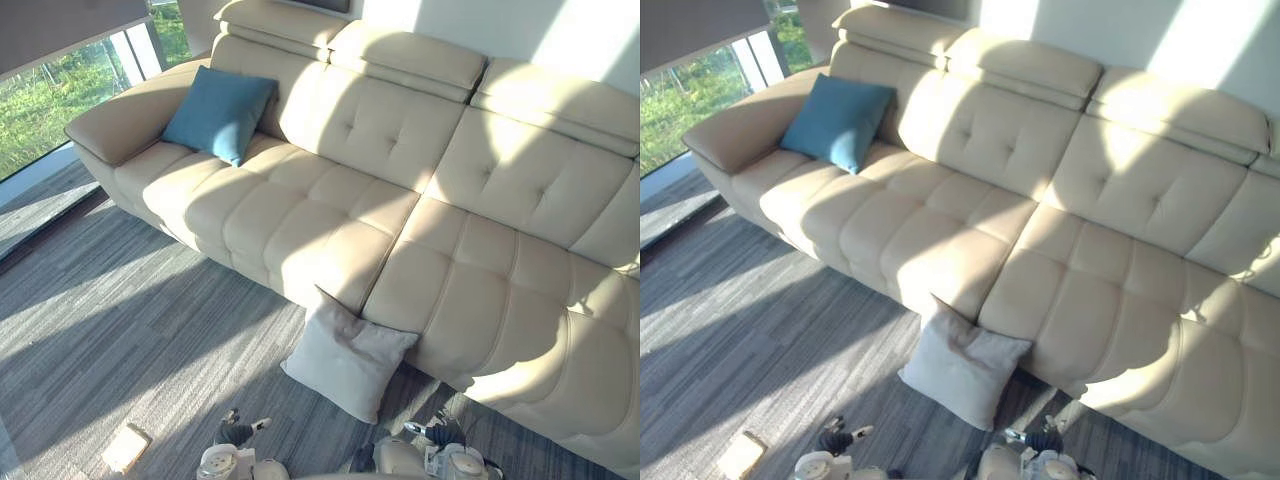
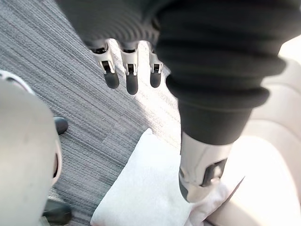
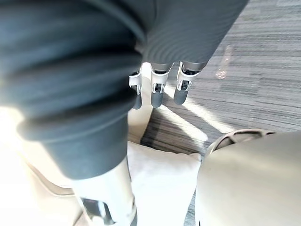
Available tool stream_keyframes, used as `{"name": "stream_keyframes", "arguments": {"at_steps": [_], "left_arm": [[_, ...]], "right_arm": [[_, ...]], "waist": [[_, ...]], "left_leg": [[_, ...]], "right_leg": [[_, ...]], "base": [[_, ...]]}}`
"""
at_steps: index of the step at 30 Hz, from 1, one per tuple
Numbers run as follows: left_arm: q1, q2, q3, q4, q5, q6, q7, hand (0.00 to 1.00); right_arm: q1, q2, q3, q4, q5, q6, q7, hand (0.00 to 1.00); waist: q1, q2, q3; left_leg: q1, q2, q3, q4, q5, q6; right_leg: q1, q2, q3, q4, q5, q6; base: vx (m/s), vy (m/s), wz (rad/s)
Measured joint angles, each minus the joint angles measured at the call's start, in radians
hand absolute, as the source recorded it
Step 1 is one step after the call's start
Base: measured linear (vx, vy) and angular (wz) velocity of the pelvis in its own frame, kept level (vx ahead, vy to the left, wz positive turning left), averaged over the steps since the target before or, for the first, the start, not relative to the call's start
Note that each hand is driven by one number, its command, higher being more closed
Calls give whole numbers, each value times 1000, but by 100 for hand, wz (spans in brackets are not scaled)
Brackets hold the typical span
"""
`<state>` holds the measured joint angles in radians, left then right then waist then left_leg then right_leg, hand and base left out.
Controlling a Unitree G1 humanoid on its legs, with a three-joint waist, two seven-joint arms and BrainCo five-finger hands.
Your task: Pick up cushions and gather them together orderly.
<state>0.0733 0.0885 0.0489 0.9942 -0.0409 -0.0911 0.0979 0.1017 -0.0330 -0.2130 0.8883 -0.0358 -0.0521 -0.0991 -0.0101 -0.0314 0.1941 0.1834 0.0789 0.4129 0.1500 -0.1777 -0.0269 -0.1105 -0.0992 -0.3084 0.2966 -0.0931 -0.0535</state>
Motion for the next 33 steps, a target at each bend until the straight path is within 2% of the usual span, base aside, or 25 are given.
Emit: {"name": "stream_keyframes", "arguments": {"at_steps": [1, 3, 4, 7, 9, 11, 13, 14, 15, 16, 19, 20, 26, 27, 28, 30, 32, 33], "left_arm": [[-5, -14, 2, 12, 0, 3, 1, 0], [9, -56, 2, 15, 2, 1, -3, 0], [7, -68, 5, 16, 5, 1, -6, 0], [-2, -51, 13, 2, 21, -1, -15, 0], [12, -58, 36, -26, 20, -7, -14, 0], [19, -58, 48, -39, 20, -9, -14, 0], [20, -54, 53, -52, 18, -10, -12, 0], [20, -54, 53, -53, 19, -10, -9, 0], [19, -59, 52, -51, 19, -10, -6, 0], [19, -51, 54, -51, 18, -10, -3, 0], [27, -27, 53, -48, 19, -10, -1, 0], [27, -23, 53, -42, 19, -10, 0, 0], [16, -36, 50, -21, 19, -8, 7, 0], [17, -40, 50, -20, 19, -8, 8, 0], [17, -43, 50, -20, 18, -8, 9, 0], [16, -51, 49, -21, 17, -8, 13, 0], [10, -60, 50, -42, -9, -9, 21, 0], [-8, -63, 53, -65, -42, -11, 34, 0]], "right_arm": [[-5, -13, -4, 2, 3, 0, 0, 0], [-1, -45, -13, 17, 3, -1, 0, 0], [-5, -47, -21, 22, 5, -1, 0, 0], [-3, -40, -19, 27, 6, 1, -5, 0], [3, -41, -19, 31, 6, 4, -6, 0], [4, -36, -18, 30, 5, 4, -10, 0], [6, -30, -18, 26, 6, 4, -16, 0], [9, -30, -18, 24, 5, 4, -18, 0], [19, -30, -18, 3, 6, 4, -21, 0], [33, -17, -19, -14, 5, 4, -23, 0], [81, 14, -17, -43, 5, 5, -23, 0], [90, 25, -18, -45, 6, 4, -26, 0], [103, 14, -22, -38, 7, 4, -31, 0], [102, 11, -25, -33, 8, 4, -32, 0], [100, 11, -34, -26, 9, 3, -34, 0], [92, 11, -57, -8, 17, 4, -38, 0], [74, -1, -58, -7, 45, 4, -47, 0], [53, 2, -58, -7, 67, 4, -60, 0]], "waist": [[-5, 25, 0], [-3, 80, -21], [-7, 87, -19], [1, 57, 1], [13, 54, 3], [16, 48, 4], [20, 35, 10], [22, 36, 9], [20, 44, 8], [23, 48, 2], [25, -1, -42], [24, -8, -45], [12, 1, -53], [12, 14, -49], [12, 12, -56], [14, 23, -53], [16, 26, -31], [17, 14, -5]], "left_leg": [[28, 10, -15, -9, -13, -19], [28, 40, -26, -2, -9, -33], [23, 47, -29, 15, -4, -40], [-52, 92, -70, 249, -16, -55], [-84, 99, -155, 307, -80, -88], [-109, 73, -257, 260, -101, -89], [-134, 20, -410, 200, -99, -88], [-139, 12, -448, 181, -94, -82], [-141, 20, -454, 144, -62, -63], [-130, 25, -424, 143, -54, -73], [-106, 1, -361, 72, -39, -49], [-85, -8, -343, 45, -33, -43], [-15, -34, -281, 11, -30, -39], [-2, -34, -274, 5, -30, -39], [5, -33, -260, 5, -30, -39], [19, -32, -251, 6, -30, -39], [4, -27, -227, 20, -30, -39], [-42, -26, -227, 75, -40, -41]], "right_leg": [[27, 9, -1, 10, -9, 2], [54, 41, -3, -30, -4, -4], [64, 48, -3, -46, -9, -5], [132, 60, 23, -90, -31, -14], [162, 83, 64, -112, -41, -11], [167, 97, 108, -107, -58, 6], [156, 98, 169, -89, -65, 19], [148, 100, 189, -78, -69, 25], [142, 116, 216, -60, -77, 37], [144, 115, 247, -53, -79, 47], [126, 92, 299, -64, -66, 62], [128, 84, 314, -64, -64, 63], [149, 74, 362, -76, -58, 85], [150, 75, 375, -76, -58, 85], [151, 75, 382, -74, -58, 85], [164, 79, 398, -71, -58, 85], [128, 81, 401, -21, -66, 95], [75, 79, 398, 47, -78, 108]], "base": [[279, -115, 1], [247, -100, -7], [196, -129, 3], [120, -150, -3], [57, -34, -50], [52, 46, -74], [38, 124, -92], [11, 133, -94], [15, 167, -94], [79, 195, -79], [126, 192, -57], [159, 188, -45], [115, 98, -29], [66, 66, -33], [45, 46, -33], [41, 15, -29], [-59, -6, -22], [-152, -55, -4]]}}
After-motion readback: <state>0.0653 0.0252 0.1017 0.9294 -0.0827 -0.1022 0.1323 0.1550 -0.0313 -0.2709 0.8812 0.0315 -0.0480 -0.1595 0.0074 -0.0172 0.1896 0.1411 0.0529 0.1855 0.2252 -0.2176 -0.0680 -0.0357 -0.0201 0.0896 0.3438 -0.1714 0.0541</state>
